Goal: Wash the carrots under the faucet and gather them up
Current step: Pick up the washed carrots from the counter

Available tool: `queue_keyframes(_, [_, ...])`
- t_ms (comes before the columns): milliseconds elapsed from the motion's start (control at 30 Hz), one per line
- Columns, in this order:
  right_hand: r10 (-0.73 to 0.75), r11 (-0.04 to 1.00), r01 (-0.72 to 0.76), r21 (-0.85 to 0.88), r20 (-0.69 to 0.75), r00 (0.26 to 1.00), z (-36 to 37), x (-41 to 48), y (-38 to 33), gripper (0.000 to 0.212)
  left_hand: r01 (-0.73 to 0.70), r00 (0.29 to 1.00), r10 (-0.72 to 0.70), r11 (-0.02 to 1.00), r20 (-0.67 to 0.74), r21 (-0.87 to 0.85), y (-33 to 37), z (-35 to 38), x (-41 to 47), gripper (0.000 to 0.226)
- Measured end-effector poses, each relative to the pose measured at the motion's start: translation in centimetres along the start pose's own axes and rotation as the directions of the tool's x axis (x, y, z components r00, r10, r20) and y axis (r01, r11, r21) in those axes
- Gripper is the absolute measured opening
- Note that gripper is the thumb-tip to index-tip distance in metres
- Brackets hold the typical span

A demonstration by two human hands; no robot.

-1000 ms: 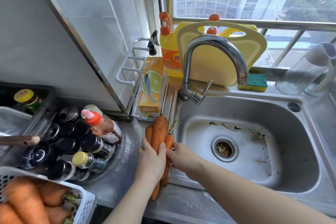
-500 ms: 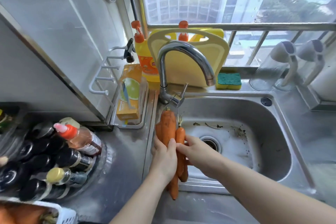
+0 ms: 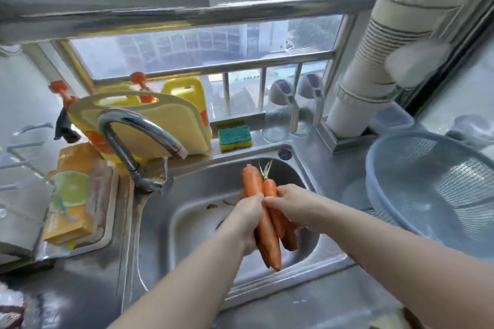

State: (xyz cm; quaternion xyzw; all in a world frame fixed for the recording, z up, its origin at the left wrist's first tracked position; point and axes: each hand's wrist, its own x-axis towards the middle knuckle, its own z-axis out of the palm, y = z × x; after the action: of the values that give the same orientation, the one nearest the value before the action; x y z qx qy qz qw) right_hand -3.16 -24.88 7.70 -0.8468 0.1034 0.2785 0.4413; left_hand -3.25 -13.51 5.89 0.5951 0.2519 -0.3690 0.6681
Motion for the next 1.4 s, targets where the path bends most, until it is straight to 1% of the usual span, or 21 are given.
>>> queue_keyframes(100, [-0.08, 0.996, 0.082, 0.021, -0.084, 0.993, -3.3, -1.2, -0.3, 0.028, -0.113, 0.994, 0.113, 0.992, -0.009, 0.057, 1.9, 2.5, 0.6, 0.056])
queue_keyframes(167, [-0.13, 0.99, 0.136, 0.032, -0.145, 0.981, -5.9, -2.4, -0.3, 0.027, -0.19, 0.982, 0.19, 0.976, 0.002, 0.102, 3.1, 4.7, 1.0, 0.078])
queue_keyframes(200, [-0.148, 0.986, 0.16, 0.055, -0.179, 0.973, -7.2, -3.1, -0.2, 0.024, -0.232, 0.973, 0.231, 0.965, 0.025, 0.125, 3.8, 6.1, 1.1, 0.085])
queue_keyframes(267, [-0.165, 0.976, 0.195, 0.094, -0.259, 0.952, -10.1, -4.7, 0.7, 0.02, -0.326, 0.945, 0.321, 0.93, 0.059, 0.169, 4.7, 9.2, 1.5, 0.09])
queue_keyframes(333, [-0.159, 0.972, 0.206, 0.112, -0.331, 0.93, -12.9, -6.5, 2.1, 0.019, -0.387, 0.922, 0.369, 0.891, 0.119, 0.239, 5.6, 12.7, 1.6, 0.101])
queue_keyframes(367, [-0.146, 0.97, 0.205, 0.129, -0.363, 0.92, -14.2, -7.4, 3.0, 0.019, -0.415, 0.909, 0.381, 0.869, 0.169, 0.269, 5.8, 14.5, 1.6, 0.104])
queue_keyframes(433, [-0.104, 0.958, 0.204, 0.202, -0.42, 0.901, -16.5, -9.0, 5.1, 0.017, -0.434, 0.892, 0.358, 0.848, 0.275, 0.304, 5.9, 18.1, 0.9, 0.095])
queue_keyframes(500, [-0.051, 0.937, 0.201, 0.286, -0.456, 0.889, -18.5, -10.1, 7.4, 0.013, -0.421, 0.89, 0.31, 0.84, 0.334, 0.343, 5.8, 21.6, 0.8, 0.086])
queue_keyframes(533, [-0.014, 0.929, 0.187, 0.321, -0.473, 0.881, -19.2, -10.3, 8.6, 0.012, -0.41, 0.893, 0.286, 0.835, 0.346, 0.368, 5.4, 23.2, 1.2, 0.085])
queue_keyframes(600, [0.07, 0.92, 0.135, 0.367, -0.495, 0.866, -20.5, -10.4, 11.3, 0.011, -0.38, 0.9, 0.231, 0.83, 0.369, 0.408, 4.5, 26.2, 2.5, 0.09])
queue_keyframes(667, [0.151, 0.902, 0.078, 0.425, -0.479, 0.865, -21.4, -10.0, 13.7, 0.013, -0.323, 0.916, 0.153, 0.83, 0.371, 0.456, 3.2, 28.6, 4.2, 0.093])
queue_keyframes(800, [0.296, 0.818, -0.019, 0.575, -0.391, 0.871, -21.9, -8.3, 17.5, 0.014, -0.232, 0.932, 0.042, 0.831, 0.36, 0.505, 0.6, 31.6, 9.0, 0.094])
queue_keyframes(900, [0.351, 0.745, -0.038, 0.666, -0.343, 0.871, -21.8, -6.5, 19.1, 0.012, -0.186, 0.944, -0.009, 0.808, 0.328, 0.559, -1.2, 32.7, 13.6, 0.095])
queue_keyframes(933, [0.36, 0.739, -0.045, 0.672, -0.338, 0.87, -21.8, -6.0, 19.5, 0.011, -0.177, 0.947, -0.019, 0.803, 0.321, 0.569, -1.5, 32.8, 14.4, 0.096])
queue_keyframes(1033, [0.363, 0.775, -0.079, 0.627, -0.338, 0.868, -21.8, -4.8, 20.6, 0.017, -0.173, 0.956, -0.002, 0.806, 0.294, 0.566, -1.9, 32.6, 14.6, 0.095])
queue_keyframes(1100, [0.37, 0.844, -0.135, 0.519, -0.382, 0.847, -21.6, -4.0, 21.3, 0.025, -0.204, 0.959, 0.044, 0.792, 0.28, 0.575, -1.8, 32.1, 13.8, 0.091])
queue_keyframes(1167, [0.376, 0.893, -0.192, 0.407, -0.439, 0.816, -21.2, -3.2, 21.9, 0.035, -0.252, 0.953, 0.077, 0.738, 0.292, 0.626, -2.0, 31.6, 14.1, 0.088])
queue_keyframes(1233, [0.378, 0.913, -0.236, 0.332, -0.472, 0.797, -20.9, -2.6, 22.1, 0.047, -0.296, 0.942, 0.084, 0.662, 0.325, 0.688, -2.6, 31.3, 15.2, 0.082])
queue_keyframes(1300, [0.391, 0.917, -0.281, 0.285, -0.493, 0.777, -20.8, -2.2, 22.0, 0.055, -0.31, 0.936, 0.052, 0.593, 0.349, 0.743, -2.4, 31.0, 15.1, 0.076])
queue_keyframes(1367, [0.407, 0.913, -0.323, 0.249, -0.513, 0.756, -20.7, -2.2, 22.2, 0.062, -0.335, 0.926, 0.033, 0.53, 0.376, 0.779, -1.0, 30.3, 13.1, 0.069])
queue_keyframes(1400, [0.413, 0.911, -0.345, 0.228, -0.515, 0.751, -20.7, -2.4, 22.2, 0.064, -0.349, 0.92, 0.031, 0.521, 0.391, 0.779, -0.4, 29.8, 12.1, 0.063])
